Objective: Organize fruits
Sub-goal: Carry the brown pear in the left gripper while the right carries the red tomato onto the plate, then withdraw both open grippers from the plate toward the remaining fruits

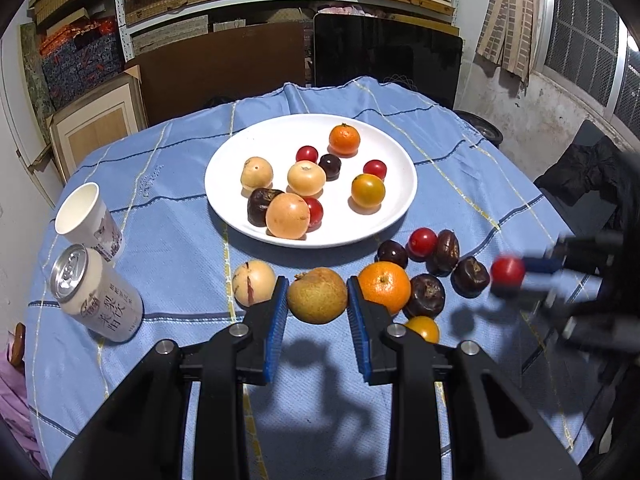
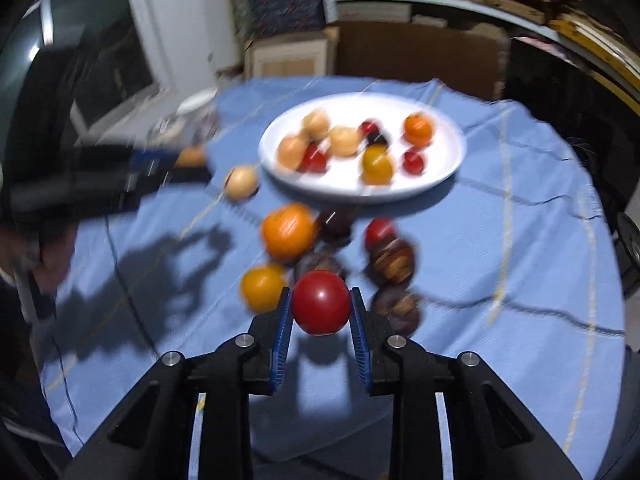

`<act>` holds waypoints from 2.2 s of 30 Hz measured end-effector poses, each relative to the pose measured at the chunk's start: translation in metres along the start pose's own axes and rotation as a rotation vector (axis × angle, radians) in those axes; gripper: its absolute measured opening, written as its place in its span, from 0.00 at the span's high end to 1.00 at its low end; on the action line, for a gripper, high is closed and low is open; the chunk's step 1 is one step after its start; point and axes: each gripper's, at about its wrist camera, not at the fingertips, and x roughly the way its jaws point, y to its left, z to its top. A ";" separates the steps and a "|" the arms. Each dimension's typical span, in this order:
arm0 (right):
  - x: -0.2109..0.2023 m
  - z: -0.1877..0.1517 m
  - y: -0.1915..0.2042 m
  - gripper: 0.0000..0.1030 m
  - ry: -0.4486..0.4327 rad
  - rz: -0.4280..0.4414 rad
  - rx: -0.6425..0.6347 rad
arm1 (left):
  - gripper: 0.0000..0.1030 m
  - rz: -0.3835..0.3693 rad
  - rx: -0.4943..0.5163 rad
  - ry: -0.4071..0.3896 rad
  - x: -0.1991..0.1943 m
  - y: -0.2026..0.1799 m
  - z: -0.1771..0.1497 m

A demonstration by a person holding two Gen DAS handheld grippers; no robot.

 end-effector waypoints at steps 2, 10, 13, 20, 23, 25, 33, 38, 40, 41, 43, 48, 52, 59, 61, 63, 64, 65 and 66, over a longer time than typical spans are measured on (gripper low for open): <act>-0.007 0.017 -0.010 0.72 -0.046 -0.003 0.023 | 0.72 -0.002 0.004 -0.005 0.000 0.001 0.004; 0.020 0.085 -0.026 0.72 -0.112 0.025 0.085 | 0.72 -0.011 0.006 -0.020 0.019 0.009 0.045; 0.048 0.099 -0.032 0.72 -0.092 0.044 0.131 | 0.72 -0.001 -0.006 -0.007 0.034 0.013 0.059; 0.094 0.108 -0.040 0.72 -0.050 0.067 0.221 | 0.73 0.026 -0.048 0.029 0.074 0.028 0.083; 0.104 0.108 -0.046 0.71 -0.057 0.072 0.271 | 0.67 0.037 -0.071 0.032 0.089 0.032 0.093; 0.109 0.108 -0.051 0.69 -0.059 0.088 0.308 | 0.48 0.055 -0.116 0.022 0.096 0.036 0.100; 0.087 0.087 -0.060 0.56 -0.074 0.092 0.343 | 0.38 0.072 -0.152 0.018 0.084 0.045 0.088; 0.062 0.056 -0.056 0.54 -0.073 0.095 0.348 | 0.35 0.090 -0.149 0.015 0.060 0.046 0.063; 0.050 0.043 -0.053 0.52 -0.083 0.097 0.350 | 0.34 0.096 -0.140 0.011 0.050 0.044 0.052; 0.043 0.034 -0.051 0.51 -0.086 0.102 0.355 | 0.34 0.102 -0.130 0.003 0.042 0.041 0.043; 0.034 0.021 -0.048 0.45 -0.087 0.102 0.353 | 0.31 0.106 -0.121 -0.013 0.029 0.037 0.029; 0.014 -0.014 -0.035 0.44 -0.090 0.093 0.349 | 0.28 0.117 -0.093 -0.007 0.011 0.027 -0.007; 0.006 -0.037 -0.024 0.43 -0.085 0.105 0.351 | 0.28 0.125 -0.080 0.013 0.006 0.019 -0.035; 0.004 -0.062 -0.009 0.42 -0.046 0.096 0.316 | 0.28 0.113 -0.098 0.044 0.006 0.015 -0.059; 0.005 -0.063 -0.009 0.42 -0.036 0.095 0.314 | 0.28 0.102 -0.111 0.055 0.008 0.015 -0.064; 0.007 -0.065 -0.008 0.42 -0.027 0.076 0.302 | 0.28 0.099 -0.114 0.062 0.010 0.014 -0.068; 0.007 -0.065 -0.008 0.42 -0.024 0.062 0.295 | 0.28 0.101 -0.112 0.064 0.011 0.014 -0.069; 0.007 -0.064 -0.007 0.42 -0.023 0.043 0.284 | 0.28 0.102 -0.111 0.065 0.012 0.014 -0.071; 0.007 -0.063 -0.007 0.42 -0.022 0.027 0.273 | 0.28 0.101 -0.111 0.067 0.013 0.013 -0.072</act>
